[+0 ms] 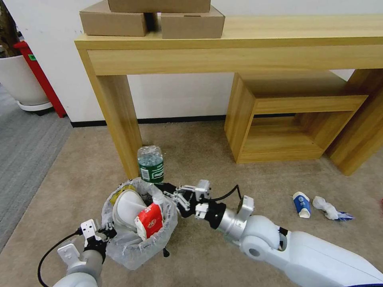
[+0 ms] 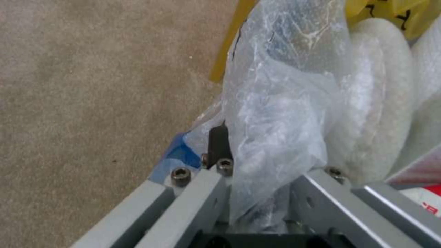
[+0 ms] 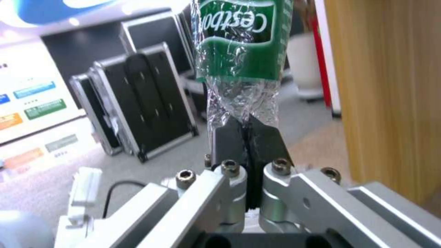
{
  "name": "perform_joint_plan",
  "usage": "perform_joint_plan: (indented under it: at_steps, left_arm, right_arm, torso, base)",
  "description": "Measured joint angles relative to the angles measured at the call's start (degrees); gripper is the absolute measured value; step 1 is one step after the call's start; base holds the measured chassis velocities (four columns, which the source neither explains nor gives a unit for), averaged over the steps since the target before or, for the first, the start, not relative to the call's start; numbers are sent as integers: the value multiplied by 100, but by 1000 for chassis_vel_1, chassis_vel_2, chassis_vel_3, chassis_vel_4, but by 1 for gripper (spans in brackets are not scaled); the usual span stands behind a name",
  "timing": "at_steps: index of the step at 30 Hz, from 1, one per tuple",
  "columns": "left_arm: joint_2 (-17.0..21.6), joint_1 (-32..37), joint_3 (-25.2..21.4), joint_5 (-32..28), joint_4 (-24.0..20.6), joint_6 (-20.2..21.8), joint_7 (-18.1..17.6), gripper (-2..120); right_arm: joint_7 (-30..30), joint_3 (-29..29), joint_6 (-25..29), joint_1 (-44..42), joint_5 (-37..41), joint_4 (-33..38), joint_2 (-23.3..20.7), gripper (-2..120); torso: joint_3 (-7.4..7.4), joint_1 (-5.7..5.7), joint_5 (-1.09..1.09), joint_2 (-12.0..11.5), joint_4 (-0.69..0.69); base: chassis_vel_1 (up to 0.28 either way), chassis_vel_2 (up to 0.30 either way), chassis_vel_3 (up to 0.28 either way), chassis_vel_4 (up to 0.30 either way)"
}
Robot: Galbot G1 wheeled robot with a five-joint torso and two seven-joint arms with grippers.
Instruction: Pick up the trash bin and place the garbage on the floor into it.
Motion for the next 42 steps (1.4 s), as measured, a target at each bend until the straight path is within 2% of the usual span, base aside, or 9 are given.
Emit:
perform_joint_plan:
  at_steps: [1, 3, 7, 19, 32, 34, 37, 39, 42]
  left_arm:
    - [0, 0, 0, 0, 0, 0, 0, 1]
    - [-40, 27, -23, 12, -61, 1, 1, 1]
    - [-49, 46, -39, 12, -114, 3, 1, 1]
    - [-15, 143, -91, -15, -188, -16, 27, 1]
    - [-24, 191, -84, -11, -203, -40, 54, 1]
    - [-23, 207, -92, -7, -204, -42, 60, 1]
    - [-25, 208, -93, -3, -204, -45, 61, 1]
    - [-42, 186, -82, 8, -176, -49, 65, 1]
    - [-51, 167, -72, 11, -149, -49, 66, 1]
  right_arm:
    - [0, 0, 0, 0, 0, 0, 0, 0]
    - [441, -440, -188, 250, 76, -8, 125, 0]
    - [834, -898, -311, 491, 100, -218, 273, 0]
    - [1303, -1629, -581, 873, 15, -872, 736, 0]
    - [1867, -1859, -968, 998, -10, -1019, 915, 0]
    - [2082, -1858, -1185, 1001, 7, -984, 914, 0]
    - [2139, -1842, -1243, 997, 20, -954, 903, 4]
    - [2130, -1786, -1245, 976, 26, -910, 896, 16]
    - [2106, -1758, -1226, 967, 29, -878, 884, 22]
  torso:
    - [0, 0, 0, 0, 0]
    - [0, 0, 0, 0, 1]
    - [0, 0, -1, 0, 0]
    - [0, 0, -1, 0, 0]
    - [0, 0, 0, 0, 0]
    - [0, 0, 0, 0, 0]
    - [0, 0, 0, 0, 0]
    - [0, 0, 1, 0, 0]
    - [0, 0, 0, 0, 0]
  base:
    - [0, 0, 0, 0]
    - [0, 0, 0, 0]
    - [0, 0, 0, 0]
    - [0, 0, 0, 0]
    - [0, 0, 0, 0]
    - [0, 0, 0, 0]
    - [0, 0, 0, 0]
    - [0, 0, 0, 0]
    - [0, 0, 0, 0]
